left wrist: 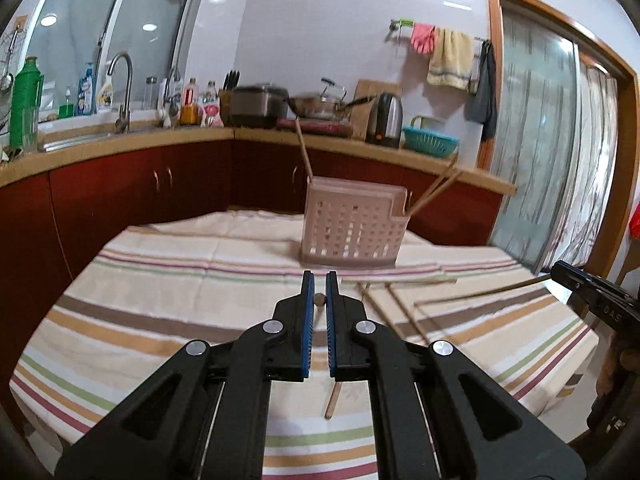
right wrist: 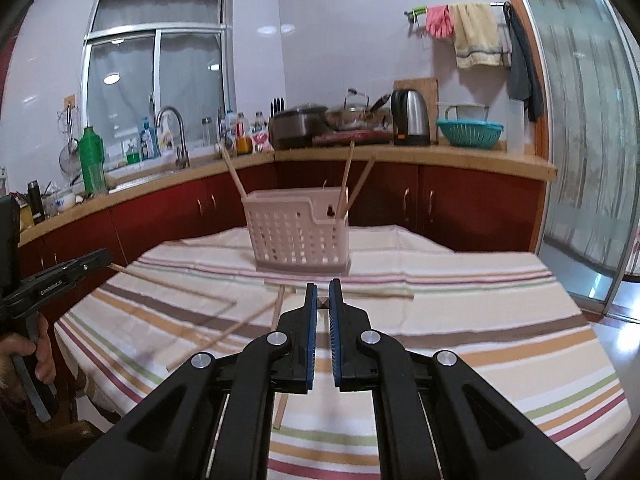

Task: Organize utensils
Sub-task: 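Lift both chopsticks over the beige basket and open both grippers to drop them in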

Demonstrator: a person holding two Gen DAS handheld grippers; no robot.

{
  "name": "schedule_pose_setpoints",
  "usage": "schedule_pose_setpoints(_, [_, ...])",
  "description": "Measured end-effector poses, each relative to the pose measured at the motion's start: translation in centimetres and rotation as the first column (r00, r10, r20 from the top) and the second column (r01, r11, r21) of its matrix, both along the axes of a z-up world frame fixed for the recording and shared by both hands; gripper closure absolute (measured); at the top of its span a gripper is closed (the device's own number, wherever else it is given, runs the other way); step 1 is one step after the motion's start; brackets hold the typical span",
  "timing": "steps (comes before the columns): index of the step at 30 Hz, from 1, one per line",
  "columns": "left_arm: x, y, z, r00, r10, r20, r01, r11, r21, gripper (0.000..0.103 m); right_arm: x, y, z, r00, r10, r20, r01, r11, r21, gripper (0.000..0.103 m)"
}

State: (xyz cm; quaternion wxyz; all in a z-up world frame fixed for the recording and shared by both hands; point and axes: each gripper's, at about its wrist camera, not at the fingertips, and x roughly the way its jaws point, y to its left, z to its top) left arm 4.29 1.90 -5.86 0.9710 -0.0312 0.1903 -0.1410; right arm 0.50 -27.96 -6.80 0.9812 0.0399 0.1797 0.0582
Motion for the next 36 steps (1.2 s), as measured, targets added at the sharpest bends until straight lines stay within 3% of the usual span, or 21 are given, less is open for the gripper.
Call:
schedule_pose_setpoints(9, [0.8, -0.2, 2.1, 0.999, -0.022, 0.032, 0.023, 1.0, -0.021, 0.097, 1.0, -0.1, 2.3, 0.999, 0.01, 0.038, -0.009, 1.0, -0.006, 0.096])
schedule_pose_setpoints(29, [7.7, -1.6, 4.1, 0.995, -0.057, 0.076, 0.06, 0.998, -0.032, 0.097, 7.3, 1.1, 3.9, 0.999, 0.031, 0.045, -0.03, 0.999, -0.016, 0.096])
schedule_pose_setpoints(36, [8.9, -2.0, 7.0, 0.988, -0.091, 0.126, 0.099, 0.993, -0.058, 0.097, 8.5, 0.9, 5.9, 0.997, 0.032, 0.073, -0.032, 0.999, -0.004, 0.096])
